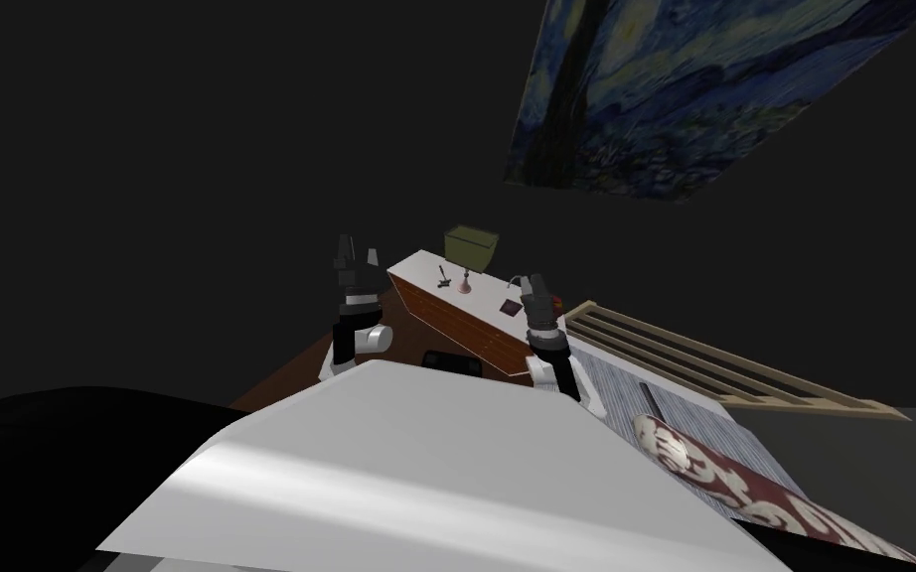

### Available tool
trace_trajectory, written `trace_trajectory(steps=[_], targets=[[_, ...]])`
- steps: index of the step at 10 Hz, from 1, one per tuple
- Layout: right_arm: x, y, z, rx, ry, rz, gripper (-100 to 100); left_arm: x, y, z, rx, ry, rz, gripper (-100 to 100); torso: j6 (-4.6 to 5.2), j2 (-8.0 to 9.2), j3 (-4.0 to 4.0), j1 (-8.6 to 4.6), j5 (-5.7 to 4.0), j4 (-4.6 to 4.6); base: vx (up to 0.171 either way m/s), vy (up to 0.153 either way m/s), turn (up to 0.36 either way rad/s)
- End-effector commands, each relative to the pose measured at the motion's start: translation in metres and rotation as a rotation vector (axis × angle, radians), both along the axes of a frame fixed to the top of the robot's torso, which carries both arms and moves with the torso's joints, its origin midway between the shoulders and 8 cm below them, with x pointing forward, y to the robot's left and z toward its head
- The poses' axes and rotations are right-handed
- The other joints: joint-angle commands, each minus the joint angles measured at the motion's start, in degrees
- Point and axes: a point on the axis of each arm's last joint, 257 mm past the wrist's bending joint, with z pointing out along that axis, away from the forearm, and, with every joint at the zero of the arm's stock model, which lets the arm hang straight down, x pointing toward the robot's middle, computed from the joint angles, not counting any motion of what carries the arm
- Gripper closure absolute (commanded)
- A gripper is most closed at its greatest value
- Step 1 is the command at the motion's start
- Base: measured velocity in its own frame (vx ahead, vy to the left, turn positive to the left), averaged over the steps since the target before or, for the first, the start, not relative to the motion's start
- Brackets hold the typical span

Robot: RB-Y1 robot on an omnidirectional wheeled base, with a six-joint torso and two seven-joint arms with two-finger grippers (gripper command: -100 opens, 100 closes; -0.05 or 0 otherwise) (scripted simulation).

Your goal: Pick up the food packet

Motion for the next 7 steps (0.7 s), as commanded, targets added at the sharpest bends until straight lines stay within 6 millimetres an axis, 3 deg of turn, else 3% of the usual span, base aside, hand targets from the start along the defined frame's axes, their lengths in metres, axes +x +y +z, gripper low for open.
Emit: trace_trajectory(steps=[1,4,5,6,7], targets=[[-0.001,0.006,-0.006,-0.032,0.009,0.017,-100,0.0,0.0,0.0,0.0,0.0,0.0,0,0.0,0.0,0.0,0.0,0.0,0.0,0.047,0.089,0.058],[-0.001,0.025,-0.035,-0.134,0.043,0.074,-100,0.0,0.0,0.0,0.0,0.0,0.0,0,0.03,0.08,0.04,-0.2,-0.04,0.02,0.062,0.105,0.112],[-0.002,0.025,-0.037,-0.144,0.045,0.078,-100,0.0,0.0,0.0,0.0,0.0,0.0,0,0.01,0.0,0.01,-0.11,-0.03,0.0,0.061,0.111,0.055],[-0.003,0.032,-0.054,-0.194,0.065,0.105,-100,0.0,0.0,0.0,0.0,0.0,0.0,0,0.04,0.05,0.02,-0.13,-0.02,0.01,0.064,0.132,0.118],[-0.003,0.032,-0.055,-0.206,0.067,0.109,-100,0.0,0.0,0.0,0.0,0.0,0.0,0,0.01,0.03,0.02,-0.06,-0.02,0.01,0.066,0.105,0.063]])
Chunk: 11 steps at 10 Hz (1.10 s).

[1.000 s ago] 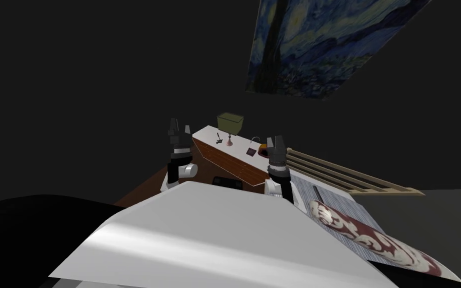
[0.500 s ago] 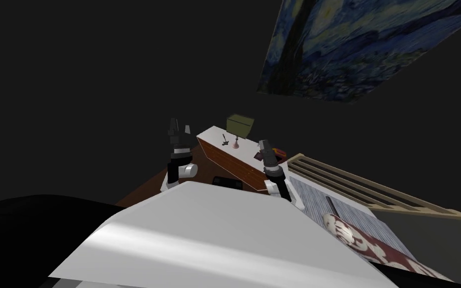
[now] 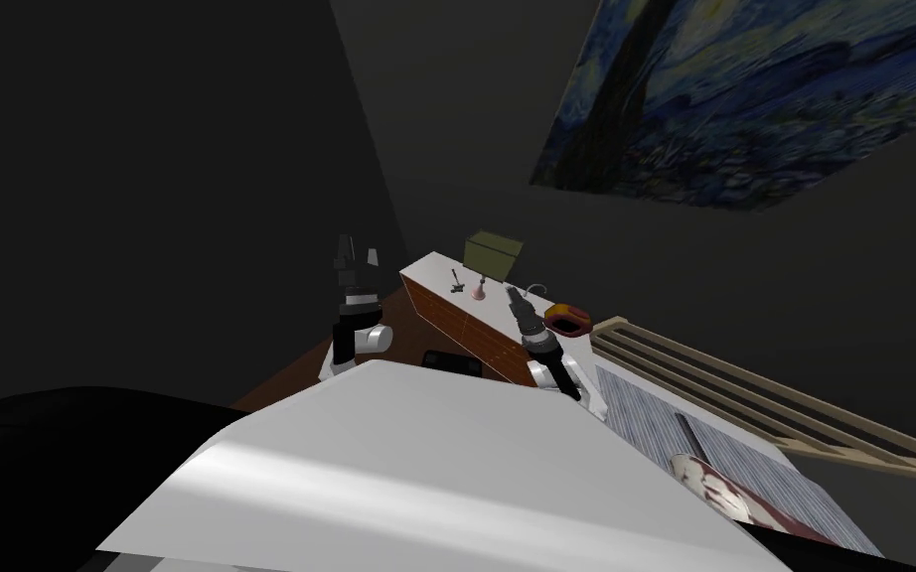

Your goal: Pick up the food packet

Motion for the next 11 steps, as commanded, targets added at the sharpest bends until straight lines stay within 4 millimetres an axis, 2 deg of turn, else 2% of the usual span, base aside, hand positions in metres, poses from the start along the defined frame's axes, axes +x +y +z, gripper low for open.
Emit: trace_trajectory(steps=[1,2,3,4,5,6,7,8,9,10,11], targets=[[-0.002,0.007,-0.023,-0.067,0.027,0.031,-100,0.0,0.0,0.0,0.0,0.0,0.0,0,0.0,0.0,0.0,0.0,0.0,0.0,0.064,0.133,0.125],[-0.003,0.007,-0.025,-0.079,0.029,0.036,-100,0.0,0.0,0.0,0.0,0.0,0.0,0,-0.03,-0.01,0.0,0.09,0.0,0.0,0.043,0.101,0.071],[-0.006,0.012,-0.045,-0.131,0.054,0.059,-100,0.0,0.0,0.0,0.0,0.0,0.0,0,0.01,0.07,0.04,-0.02,0.0,0.01,0.047,0.096,0.139],[-0.007,0.011,-0.048,-0.148,0.056,0.065,-100,0.0,0.0,0.0,0.0,0.0,0.0,0,-0.02,0.08,0.05,-0.04,-0.01,0.02,0.047,0.073,0.075],[-0.011,0.013,-0.071,-0.205,0.086,0.088,-100,0.0,0.0,0.0,0.0,0.0,0.0,0,0.01,0.09,0.05,-0.12,-0.02,0.02,0.037,0.085,0.158],[-0.012,0.011,-0.073,-0.222,0.088,0.094,-100,0.0,0.0,0.0,0.0,0.0,0.0,0,-0.01,0.12,0.07,-0.09,-0.03,0.02,0.04,0.072,0.066],[-0.017,0.011,-0.097,-0.279,0.12,0.115,-100,0.0,0.0,0.0,0.0,0.0,0.0,0,0.01,0.13,0.07,-0.14,-0.03,0.03,0.063,0.089,0.158],[-0.018,0.009,-0.1,-0.298,0.123,0.121,-100,0.0,0.0,0.0,0.0,0.0,0.0,0,-0.01,0.06,0.04,-0.1,-0.03,0.02,0.047,0.075,0.057],[-0.024,0.006,-0.125,-0.355,0.158,0.139,-100,0.0,0.0,0.0,0.0,0.0,0.0,0,0.02,0.1,0.05,-0.12,-0.03,0.02,0.04,0.078,0.122],[-0.025,0.003,-0.128,-0.378,0.161,0.146,-100,0.0,0.0,0.0,0.0,0.0,0.0,0,-0.01,0.12,0.07,-0.12,-0.03,0.02,0.036,0.055,0.076],[-0.033,-0.003,-0.154,-0.435,0.198,0.163,-100,0.0,0.0,0.0,0.0,0.0,0.0,0,0.03,0.16,0.09,-0.19,-0.04,0.03,0.044,0.05,0.147]])
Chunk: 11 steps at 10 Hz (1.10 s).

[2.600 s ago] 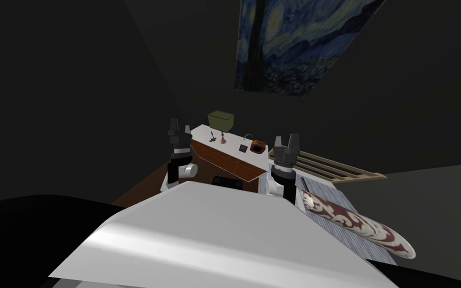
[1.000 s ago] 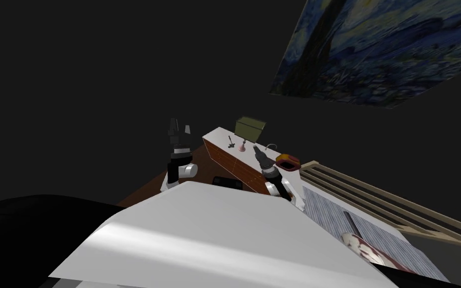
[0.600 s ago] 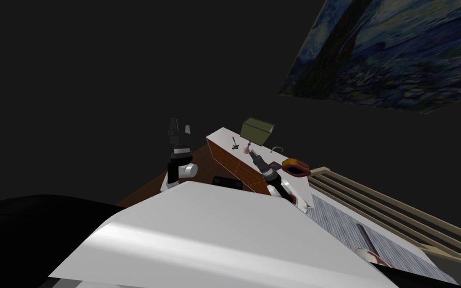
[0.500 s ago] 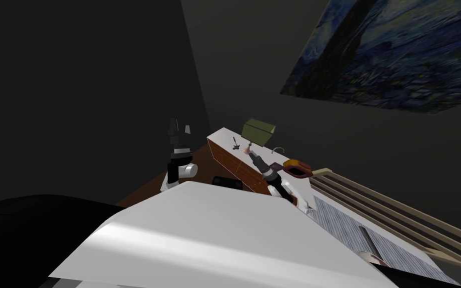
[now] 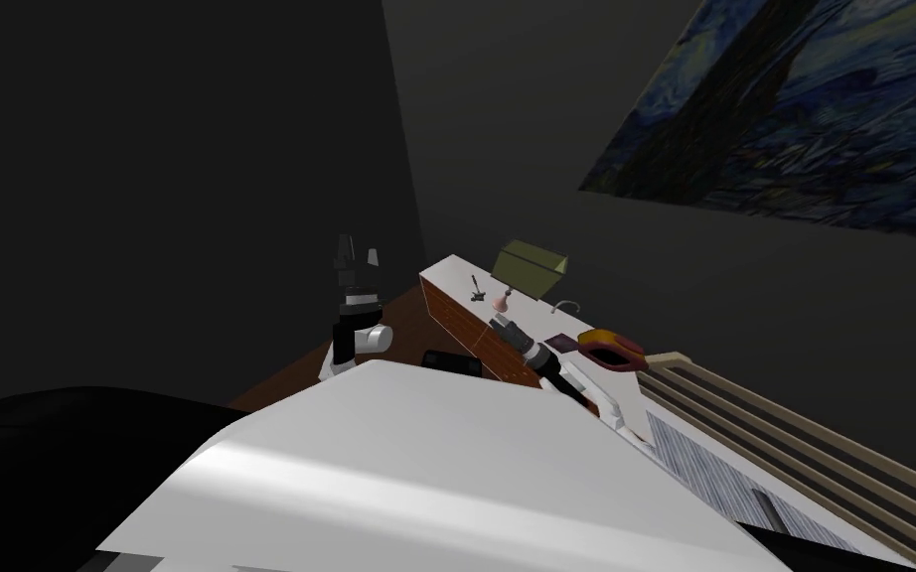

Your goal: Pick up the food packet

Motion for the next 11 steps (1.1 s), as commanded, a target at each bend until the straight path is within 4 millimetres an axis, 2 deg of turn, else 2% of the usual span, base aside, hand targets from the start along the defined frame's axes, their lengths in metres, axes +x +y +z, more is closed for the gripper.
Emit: trace_trajectory(steps=[1,2,3,4,5,6,7,8,9,10,11], targets=[[-0.004,-0.009,-0.011,-0.053,0.019,0.017,-100,0.0,0.0,0.0,0.0,0.0,0.0,0,0.0,0.0,0.0,0.0,0.0,0.0,0.036,0.038,0.081],[-0.012,-0.017,-0.037,-0.112,0.057,0.03,-100,0.0,0.0,0.0,0.0,0.0,0.0,0,0.03,0.03,0.01,-0.04,0.0,0.01,0.026,0.039,0.14],[-0.014,-0.022,-0.04,-0.137,0.06,0.038,-100,0.0,0.0,0.0,0.0,0.0,0.0,0,0.0,0.04,0.02,-0.05,-0.01,0.01,0.02,0.028,0.091],[-0.024,-0.033,-0.063,-0.198,0.095,0.054,-100,0.0,0.0,0.0,0.0,0.0,0.0,0,0.03,0.09,0.05,-0.09,-0.01,0.02,0.024,0.027,0.182],[-0.025,-0.042,-0.068,-0.232,0.102,0.06,-100,0.0,0.0,0.0,0.0,0.0,0.0,0,0.01,0.09,0.05,-0.1,-0.02,0.02,0.026,0.018,0.068],[-0.036,-0.056,-0.092,-0.29,0.141,0.07,-100,0.0,0.0,0.0,0.0,0.0,0.0,0,0.04,0.08,0.04,-0.13,-0.02,0.02,0.026,0.022,0.144],[-0.037,-0.064,-0.094,-0.321,0.145,0.079,-100,0.0,0.0,0.0,0.0,0.0,0.0,0,0.02,0.09,0.05,-0.12,-0.02,0.02,0.021,0.012,0.076],[-0.037,-0.064,-0.094,-0.321,0.145,0.079,-100,0.0,0.0,0.0,0.0,0.0,0.0,0,0.03,0.1,0.06,-0.15,-0.02,0.03,0.011,0.003,-0.009],[-0.05,-0.085,-0.115,-0.401,0.182,0.098,-100,0.0,0.0,0.0,0.0,0.0,0.0,0,0.05,0.13,0.08,-0.17,-0.04,0.03,0.013,0.007,0.127],[-0.05,-0.089,-0.117,-0.41,0.187,0.095,-100,0.0,0.0,0.0,0.0,0.0,0.0,0,0.02,0.14,0.08,-0.18,-0.03,0.03,0.012,0.003,0.11],[-0.063,-0.109,-0.134,-0.48,0.22,0.114,-100,0.0,0.0,0.0,0.0,0.0,0.0,0,0.04,0.14,0.08,-0.18,-0.04,0.04,0.015,0.004,0.179]])
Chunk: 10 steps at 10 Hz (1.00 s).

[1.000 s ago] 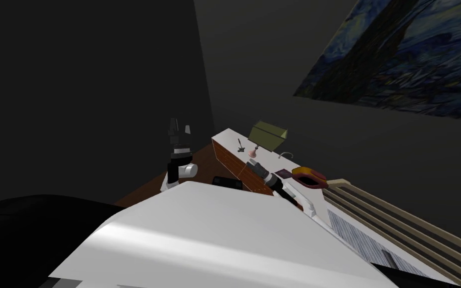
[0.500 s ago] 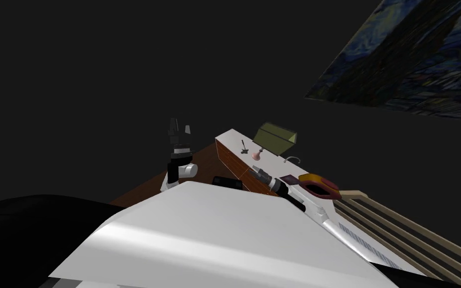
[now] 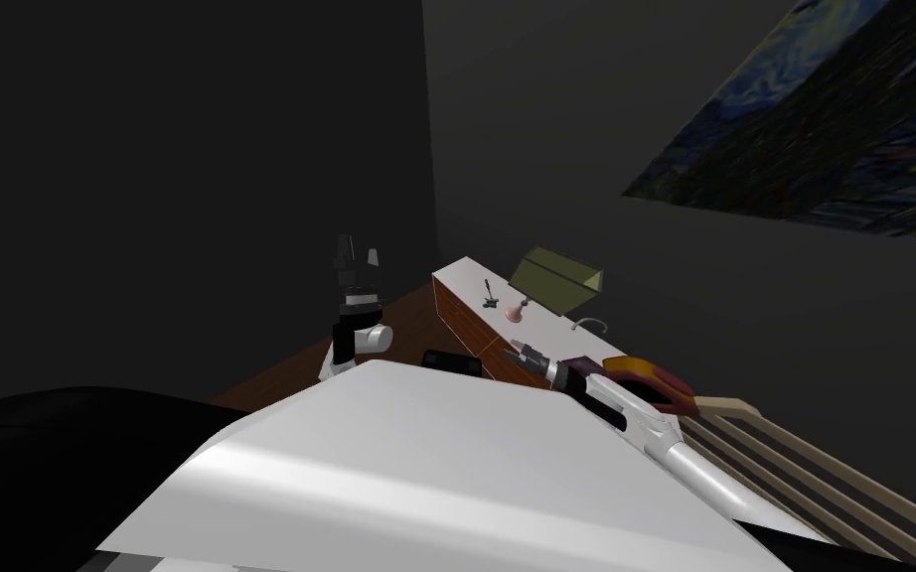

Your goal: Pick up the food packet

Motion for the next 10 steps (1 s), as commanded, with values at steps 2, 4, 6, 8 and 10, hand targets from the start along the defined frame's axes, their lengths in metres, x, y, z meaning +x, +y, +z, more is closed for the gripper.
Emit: trace_trajectory(steps=[2,4,6,8,10], targets=[[-0.005,-0.021,-0.015,-0.056,0.025,0.004,-100,0.0,0.0,0.0,0.0,0.0,0.0,0,0.04,0.01,0.0,-0.02,-0.01,0.0,0.011,-0.001,0.027],[-0.019,-0.052,-0.032,-0.144,0.064,0.019,-100,0.0,0.0,0.0,0.0,0.0,0.0,0,0.0,0.03,0.01,-0.01,-0.01,0.0,0.008,-0.001,0.127],[-0.032,-0.083,-0.046,-0.23,0.102,0.032,-100,0.0,0.0,0.0,0.0,0.0,0.0,0,0.0,0.03,0.01,-0.03,-0.01,0.01,0.009,-0.008,0.125],[-0.045,-0.115,-0.056,-0.313,0.138,0.044,-100,0.0,0.0,0.0,0.0,0.0,0.0,0,0.01,0.01,0.01,-0.06,-0.02,0.0,0.011,-0.012,0.112],[-0.057,-0.147,-0.062,-0.393,0.171,0.055,-100,0.0,0.0,0.0,0.0,0.0,0.0,0,0.03,0.03,0.02,-0.06,-0.01,0.01,0.007,-0.015,0.105]])
